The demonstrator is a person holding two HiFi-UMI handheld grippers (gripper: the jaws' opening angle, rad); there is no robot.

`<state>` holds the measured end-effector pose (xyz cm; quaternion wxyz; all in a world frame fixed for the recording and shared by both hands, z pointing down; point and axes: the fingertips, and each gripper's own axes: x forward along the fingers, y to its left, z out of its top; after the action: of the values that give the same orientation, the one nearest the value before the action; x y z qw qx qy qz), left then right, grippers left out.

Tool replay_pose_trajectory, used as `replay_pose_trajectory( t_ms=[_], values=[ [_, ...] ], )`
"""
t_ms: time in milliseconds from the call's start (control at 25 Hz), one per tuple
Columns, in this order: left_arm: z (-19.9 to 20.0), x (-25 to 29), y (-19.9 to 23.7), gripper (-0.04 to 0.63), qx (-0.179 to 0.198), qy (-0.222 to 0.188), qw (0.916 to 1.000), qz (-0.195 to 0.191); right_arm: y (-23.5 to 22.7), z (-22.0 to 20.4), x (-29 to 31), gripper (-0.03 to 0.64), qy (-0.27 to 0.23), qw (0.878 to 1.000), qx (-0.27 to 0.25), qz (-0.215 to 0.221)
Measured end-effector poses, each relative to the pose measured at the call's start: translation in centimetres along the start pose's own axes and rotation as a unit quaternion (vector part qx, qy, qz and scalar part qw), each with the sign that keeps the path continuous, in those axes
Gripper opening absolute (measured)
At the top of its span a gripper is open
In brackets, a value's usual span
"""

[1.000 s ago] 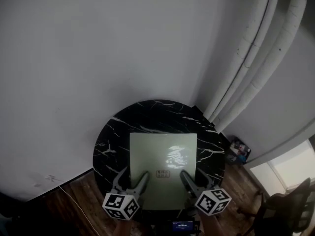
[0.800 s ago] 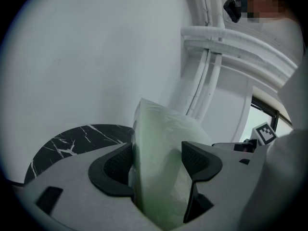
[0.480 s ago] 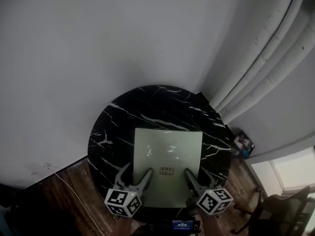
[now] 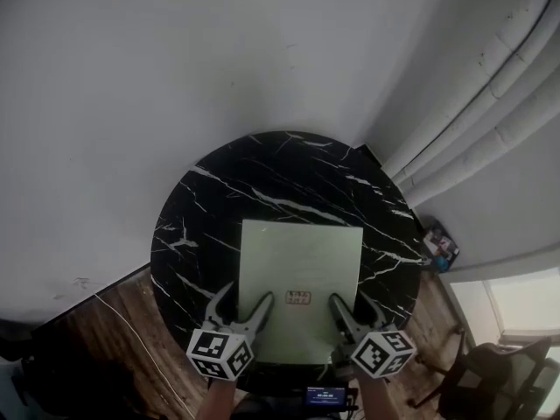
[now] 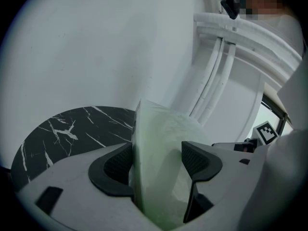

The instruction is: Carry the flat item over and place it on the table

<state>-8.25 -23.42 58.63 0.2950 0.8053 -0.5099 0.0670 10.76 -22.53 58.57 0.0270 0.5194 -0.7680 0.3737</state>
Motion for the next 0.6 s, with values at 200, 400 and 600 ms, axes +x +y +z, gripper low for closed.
replay_pose_trajectory(
  t_ms=[200, 400, 600],
  values=[
    [-0.8, 1.1, 0.6, 0.331, -0.007, 0.011, 0.9999, 0.005, -1.0, -0.5, 1.1, 0.229, 0.013, 1.000, 0.005, -0.003],
    [-1.5, 1.9, 1.6, 0.331, -0.017, 0.019, 0.9996, 0.014, -1.6, -1.0, 2.5, 0.229, 0.029, 1.000, 0.007, 0.000],
    [-2.5, 3.0, 2.3, 0.331, -0.023, 0.032, 0.9990, 0.019, -2.7, -1.8, 3.4, 0.229, 0.043, 0.999, 0.013, -0.004]
  ],
)
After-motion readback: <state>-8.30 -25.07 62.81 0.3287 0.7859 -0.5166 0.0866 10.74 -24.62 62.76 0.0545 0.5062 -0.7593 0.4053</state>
